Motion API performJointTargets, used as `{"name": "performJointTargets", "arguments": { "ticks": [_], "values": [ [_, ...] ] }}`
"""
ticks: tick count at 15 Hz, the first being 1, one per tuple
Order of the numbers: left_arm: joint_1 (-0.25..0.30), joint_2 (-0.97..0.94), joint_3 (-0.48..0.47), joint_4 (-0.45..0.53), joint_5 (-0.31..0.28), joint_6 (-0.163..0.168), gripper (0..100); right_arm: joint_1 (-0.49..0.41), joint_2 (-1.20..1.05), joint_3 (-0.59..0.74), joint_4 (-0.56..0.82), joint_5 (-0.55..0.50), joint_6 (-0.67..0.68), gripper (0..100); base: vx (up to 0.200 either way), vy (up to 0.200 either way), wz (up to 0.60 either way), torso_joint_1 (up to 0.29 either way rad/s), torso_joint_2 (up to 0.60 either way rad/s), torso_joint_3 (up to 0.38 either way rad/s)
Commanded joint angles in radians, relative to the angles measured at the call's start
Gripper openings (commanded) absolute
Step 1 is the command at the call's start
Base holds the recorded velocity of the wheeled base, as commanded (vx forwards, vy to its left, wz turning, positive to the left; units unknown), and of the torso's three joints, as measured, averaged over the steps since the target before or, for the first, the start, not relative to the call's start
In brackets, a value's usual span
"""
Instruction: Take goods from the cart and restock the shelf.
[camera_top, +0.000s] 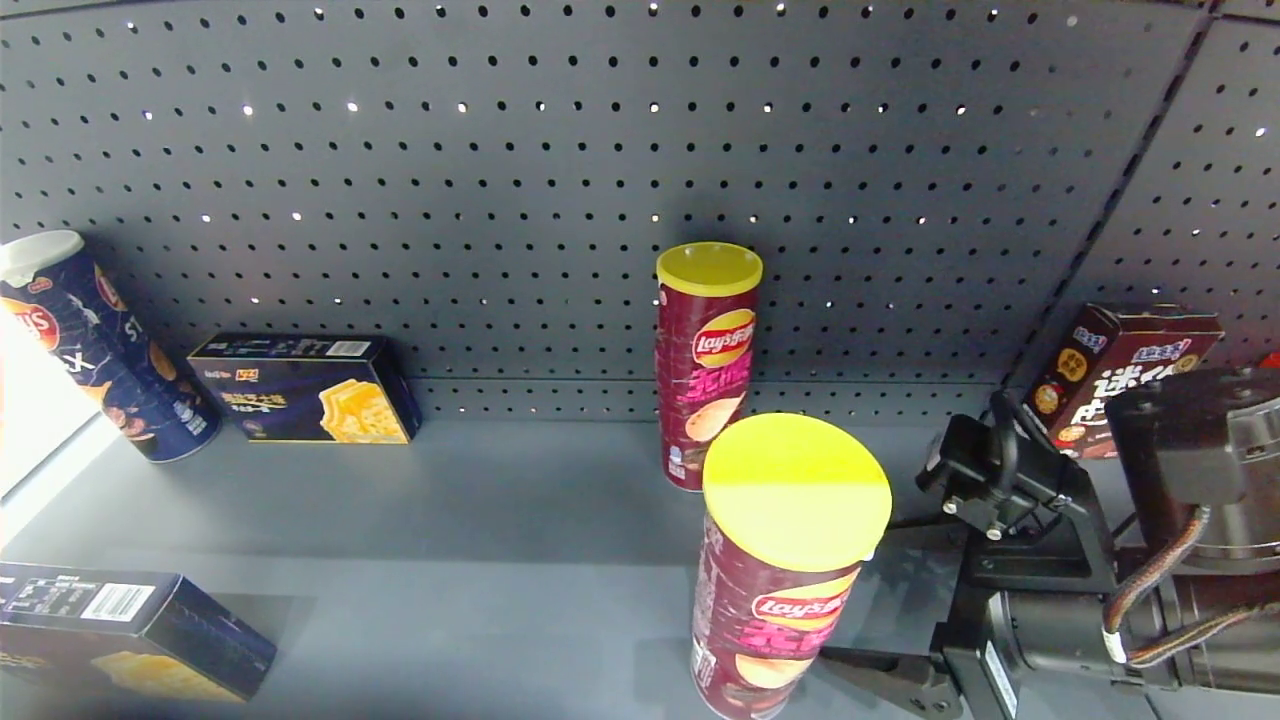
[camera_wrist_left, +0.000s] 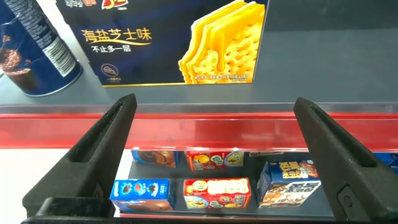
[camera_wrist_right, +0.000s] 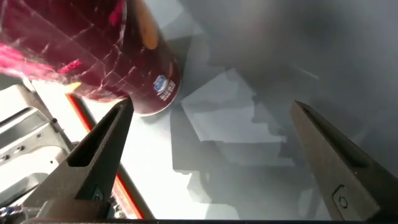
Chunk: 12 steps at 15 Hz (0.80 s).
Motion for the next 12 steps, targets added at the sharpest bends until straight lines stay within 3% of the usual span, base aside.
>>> {"name": "performJointTargets", "arguments": {
  "ticks": [1, 12],
  "values": [
    [0.000, 0.002, 0.000, 0.000, 0.000, 0.000, 100, 0.015, 0.011, 0.000, -0.001, 0.001, 0.000, 100, 0.000, 0.000, 0.00, 0.000, 0.00, 0.000],
    [0.000, 0.002, 0.000, 0.000, 0.000, 0.000, 100, -0.002, 0.016, -0.009, -0.001, -0.013, 0.000, 100, 0.000, 0.000, 0.00, 0.000, 0.00, 0.000]
  ]
}}
